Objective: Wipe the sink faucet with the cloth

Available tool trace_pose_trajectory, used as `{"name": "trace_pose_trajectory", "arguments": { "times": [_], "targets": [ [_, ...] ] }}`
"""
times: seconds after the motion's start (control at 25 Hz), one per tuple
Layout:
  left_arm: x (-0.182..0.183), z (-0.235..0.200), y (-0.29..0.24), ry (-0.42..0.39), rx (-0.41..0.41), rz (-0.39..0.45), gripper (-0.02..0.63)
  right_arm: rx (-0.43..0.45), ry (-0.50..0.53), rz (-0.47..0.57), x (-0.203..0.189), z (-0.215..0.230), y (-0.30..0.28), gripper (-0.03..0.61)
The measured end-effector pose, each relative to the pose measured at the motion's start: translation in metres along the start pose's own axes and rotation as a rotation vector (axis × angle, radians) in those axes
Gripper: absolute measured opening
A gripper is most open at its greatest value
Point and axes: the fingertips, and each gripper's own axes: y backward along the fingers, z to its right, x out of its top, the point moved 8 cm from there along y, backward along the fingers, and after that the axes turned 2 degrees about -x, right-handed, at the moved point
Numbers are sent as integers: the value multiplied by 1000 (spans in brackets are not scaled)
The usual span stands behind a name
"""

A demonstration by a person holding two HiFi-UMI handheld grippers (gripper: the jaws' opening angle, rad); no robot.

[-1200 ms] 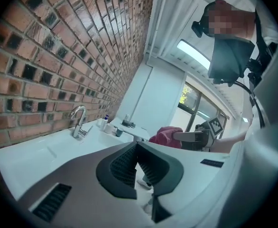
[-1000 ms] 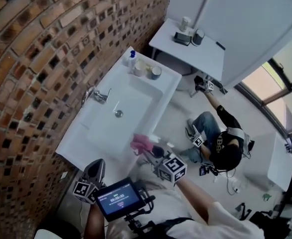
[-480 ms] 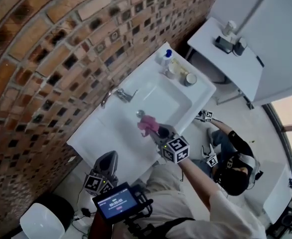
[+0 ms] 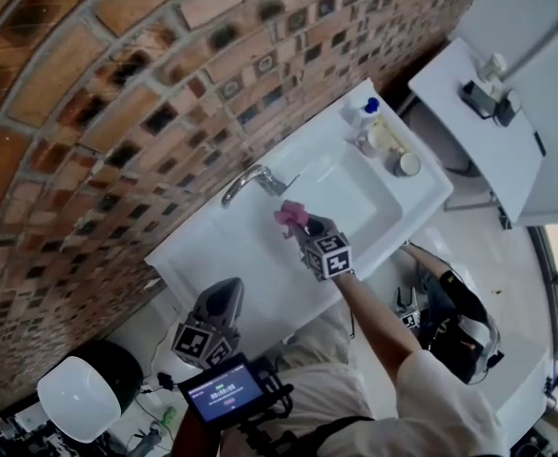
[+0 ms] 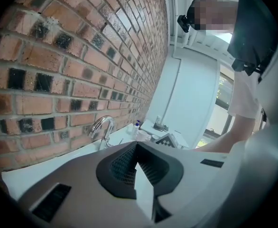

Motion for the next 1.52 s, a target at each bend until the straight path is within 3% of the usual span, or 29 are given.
{"name": "trace_pose_trajectory", "arguments": {
  "times": [0.28, 0.48, 1.0, 1.52],
  "targets": [
    [0, -14, -8, 22, 37, -20, -6, -23, -20, -104, -18, 26, -68, 84],
    [-4, -22, -8, 46, 59, -39, -6, -41, -20, -112, -23, 42, -96, 84],
    [-12, -35, -4, 81, 84, -41, -6, -61, 17, -65, 4, 49, -87, 81],
    [-9, -19, 5, 81, 83, -26, -6, -86, 145, 16, 33, 69, -69, 81]
  ]
}}
